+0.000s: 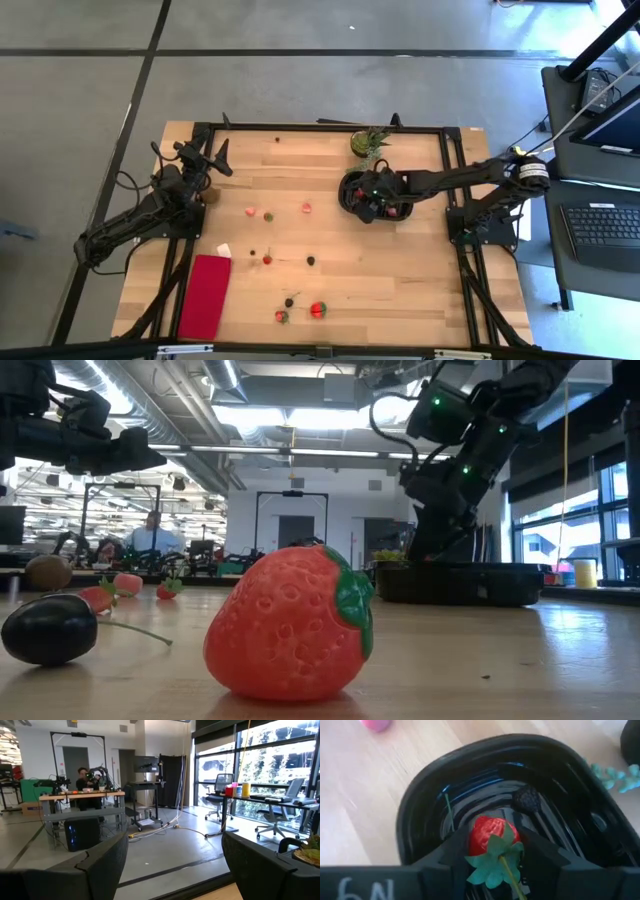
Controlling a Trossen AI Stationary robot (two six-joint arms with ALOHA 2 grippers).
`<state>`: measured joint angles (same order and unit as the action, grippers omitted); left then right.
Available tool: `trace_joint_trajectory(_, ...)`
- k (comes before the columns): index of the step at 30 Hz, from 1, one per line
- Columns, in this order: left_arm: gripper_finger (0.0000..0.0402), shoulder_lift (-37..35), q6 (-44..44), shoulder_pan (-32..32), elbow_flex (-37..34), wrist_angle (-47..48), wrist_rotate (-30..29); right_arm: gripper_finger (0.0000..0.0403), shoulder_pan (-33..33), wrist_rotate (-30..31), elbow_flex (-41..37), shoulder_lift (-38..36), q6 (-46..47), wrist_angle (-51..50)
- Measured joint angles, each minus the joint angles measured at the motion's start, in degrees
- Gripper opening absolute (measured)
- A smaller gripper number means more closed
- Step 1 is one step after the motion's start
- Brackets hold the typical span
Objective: Pick and placing Produce into tupperware
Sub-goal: Put the red strawberry into the of the black bin, then put the pink peach into the of the black bin
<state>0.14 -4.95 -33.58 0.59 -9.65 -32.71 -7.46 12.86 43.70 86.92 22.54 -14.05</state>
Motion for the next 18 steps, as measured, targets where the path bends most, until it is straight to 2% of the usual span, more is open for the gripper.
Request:
trace_joint_trajectory(8,0.0315,0.01,0.00,-0.01,0.00,0.04,0.00,0.0199,0.02,0.02,0.00,0.74,1.19,0.02)
trace_joint_trajectory(18,0.0315,0.01,0.01,0.02,-0.01,0.07,-0.02,0.0233,0.02,0.02,0.00,0.72,-0.41,0.53)
